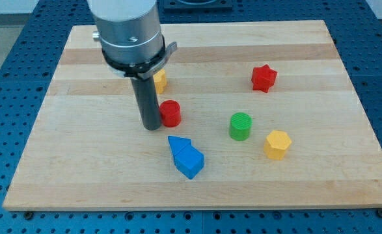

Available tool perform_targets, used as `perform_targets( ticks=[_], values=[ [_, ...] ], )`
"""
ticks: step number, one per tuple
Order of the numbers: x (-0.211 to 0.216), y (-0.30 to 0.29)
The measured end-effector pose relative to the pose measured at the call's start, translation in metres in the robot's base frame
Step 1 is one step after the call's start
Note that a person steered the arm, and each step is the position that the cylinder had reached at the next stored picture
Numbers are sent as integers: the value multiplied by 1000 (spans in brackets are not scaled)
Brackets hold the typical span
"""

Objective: Move red circle into red star

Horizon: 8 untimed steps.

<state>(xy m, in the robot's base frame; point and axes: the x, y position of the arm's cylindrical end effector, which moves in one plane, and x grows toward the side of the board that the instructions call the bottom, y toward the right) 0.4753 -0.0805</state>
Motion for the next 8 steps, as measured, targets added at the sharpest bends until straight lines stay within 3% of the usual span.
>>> perform_targets(
  ticks=[5,8],
  values=[
    [-52,120],
    [-64,123]
  ],
)
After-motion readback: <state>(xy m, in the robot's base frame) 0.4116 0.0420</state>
